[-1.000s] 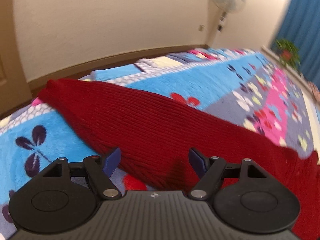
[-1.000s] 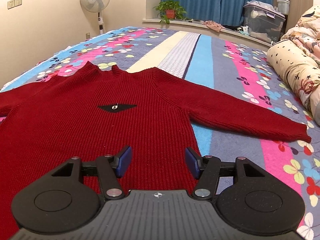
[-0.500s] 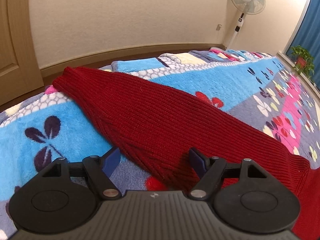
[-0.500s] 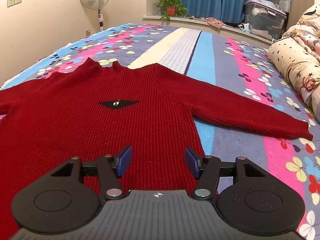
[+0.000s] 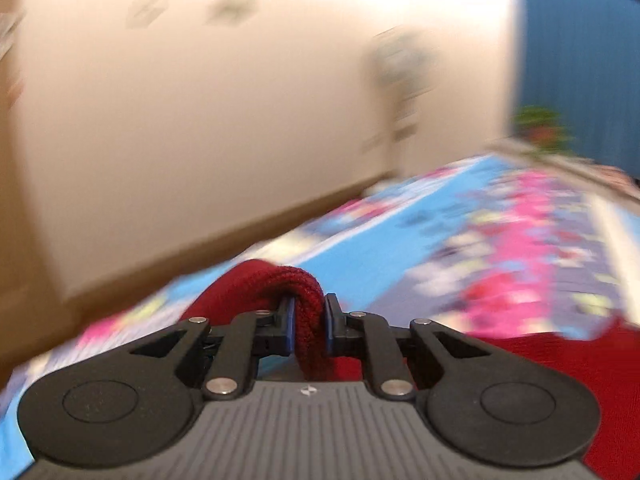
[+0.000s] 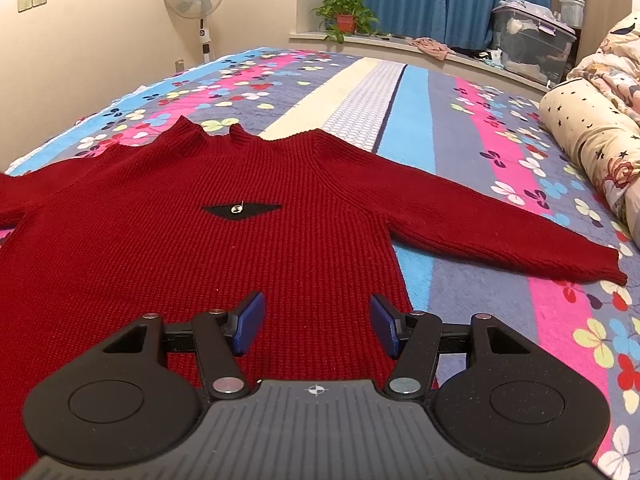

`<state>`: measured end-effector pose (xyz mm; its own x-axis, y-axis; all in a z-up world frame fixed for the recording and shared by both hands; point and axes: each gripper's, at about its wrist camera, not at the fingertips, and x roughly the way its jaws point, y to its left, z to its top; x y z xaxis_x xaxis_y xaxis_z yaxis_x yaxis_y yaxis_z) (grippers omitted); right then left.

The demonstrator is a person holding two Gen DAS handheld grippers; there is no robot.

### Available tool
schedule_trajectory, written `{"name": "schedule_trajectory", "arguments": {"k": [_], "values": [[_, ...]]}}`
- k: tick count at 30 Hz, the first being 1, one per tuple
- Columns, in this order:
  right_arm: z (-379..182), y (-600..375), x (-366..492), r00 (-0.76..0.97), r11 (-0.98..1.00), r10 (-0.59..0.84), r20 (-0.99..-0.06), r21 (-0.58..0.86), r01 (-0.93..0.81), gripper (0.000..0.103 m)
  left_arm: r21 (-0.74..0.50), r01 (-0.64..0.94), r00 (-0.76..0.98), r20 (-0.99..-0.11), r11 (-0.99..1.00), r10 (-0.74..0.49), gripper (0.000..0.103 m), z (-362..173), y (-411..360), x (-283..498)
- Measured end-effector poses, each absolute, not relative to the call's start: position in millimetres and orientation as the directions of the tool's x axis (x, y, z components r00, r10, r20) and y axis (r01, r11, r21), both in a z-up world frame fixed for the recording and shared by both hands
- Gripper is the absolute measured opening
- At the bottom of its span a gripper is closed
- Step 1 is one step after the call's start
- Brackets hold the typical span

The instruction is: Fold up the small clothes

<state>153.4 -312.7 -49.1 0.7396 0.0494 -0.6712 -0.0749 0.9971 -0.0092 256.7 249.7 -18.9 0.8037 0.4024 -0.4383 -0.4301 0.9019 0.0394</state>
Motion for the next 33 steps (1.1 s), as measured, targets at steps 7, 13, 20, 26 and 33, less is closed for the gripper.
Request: {"name": "schedule_trajectory", "arguments": {"k": [7, 13, 20, 26, 33], "values": [[-55, -310, 154, 0.730, 0.996, 0.052, -0.682, -0.016, -0.086, 0.060, 0.038, 0.408, 0.836, -0.418, 0.912, -0.356, 0.038, 1, 69, 228], [-54, -312, 153, 0.730, 0.997, 0.050, -0.681, -0.013, -0.080, 0.060, -0.177, 0.284, 0.839, -0.429, 0.942, -0.334, 0.045, 5, 104, 249], [-56, -314, 151, 0.743, 0.996, 0.084, -0.664, 0.033, -0.083, 0.049, -0.082, 0.015, 0.546, -0.835, 0.997, -0.077, 0.043, -70, 156, 303], [-38, -325, 147, 0.801, 0.982, 0.165, -0.575, 0.170, -0.080, 0.032, -0.139, 0.012, 0.539, -0.833, 0.990, -0.124, 0.051, -65, 175, 305], [-17, -300, 236, 0.751, 0.947, 0.207, -0.627, 0.321, 0.007, 0.037, -0.165, -0.072, 0.580, -0.809, 0.984, -0.093, 0.052, -47, 179, 306]]}}
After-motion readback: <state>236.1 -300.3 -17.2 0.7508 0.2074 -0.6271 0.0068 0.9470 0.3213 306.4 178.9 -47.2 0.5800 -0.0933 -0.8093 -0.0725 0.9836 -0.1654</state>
